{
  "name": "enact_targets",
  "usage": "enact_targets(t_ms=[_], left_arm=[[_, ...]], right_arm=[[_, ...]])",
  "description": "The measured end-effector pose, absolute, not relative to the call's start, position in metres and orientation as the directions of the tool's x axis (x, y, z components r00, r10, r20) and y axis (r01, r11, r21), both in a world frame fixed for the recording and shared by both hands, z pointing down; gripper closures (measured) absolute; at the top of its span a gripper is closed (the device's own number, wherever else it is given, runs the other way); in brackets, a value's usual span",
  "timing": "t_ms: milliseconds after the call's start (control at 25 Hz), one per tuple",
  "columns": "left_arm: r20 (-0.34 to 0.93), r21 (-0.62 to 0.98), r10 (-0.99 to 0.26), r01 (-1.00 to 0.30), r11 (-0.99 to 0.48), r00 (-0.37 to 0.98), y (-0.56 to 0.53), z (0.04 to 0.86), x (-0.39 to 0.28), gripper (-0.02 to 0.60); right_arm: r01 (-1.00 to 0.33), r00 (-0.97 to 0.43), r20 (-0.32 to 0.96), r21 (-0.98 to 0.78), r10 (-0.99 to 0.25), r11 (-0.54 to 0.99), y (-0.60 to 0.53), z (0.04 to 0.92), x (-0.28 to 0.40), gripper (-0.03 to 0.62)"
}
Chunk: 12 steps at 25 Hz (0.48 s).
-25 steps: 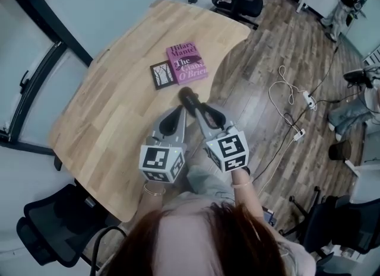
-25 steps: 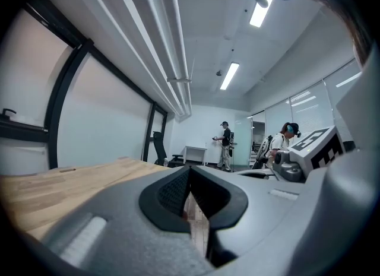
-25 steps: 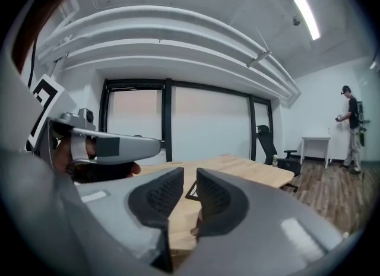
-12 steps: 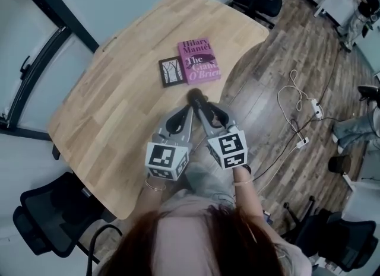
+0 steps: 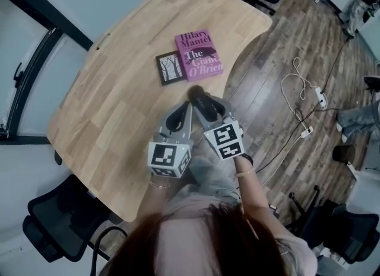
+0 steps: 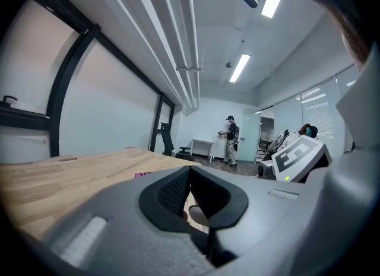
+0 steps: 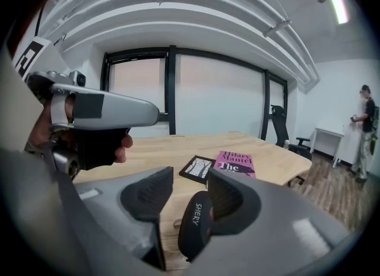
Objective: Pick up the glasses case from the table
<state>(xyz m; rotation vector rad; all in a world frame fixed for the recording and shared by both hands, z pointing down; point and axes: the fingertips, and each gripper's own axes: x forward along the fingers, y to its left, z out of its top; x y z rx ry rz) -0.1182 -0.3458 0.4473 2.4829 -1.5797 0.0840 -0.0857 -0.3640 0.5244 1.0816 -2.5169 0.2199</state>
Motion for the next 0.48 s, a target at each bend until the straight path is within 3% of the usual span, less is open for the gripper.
enact_targets(t_ms=[480], left_arm=[[0.185,0.147,-0.886,-0.903,-0.403,0.425,-0.37,0.479,-0.124,0.572]], right_arm=[[-0.715,-0.589,0.531,0.009,-0.609,0.699,-0.383,0.586,-0.091,0.347]])
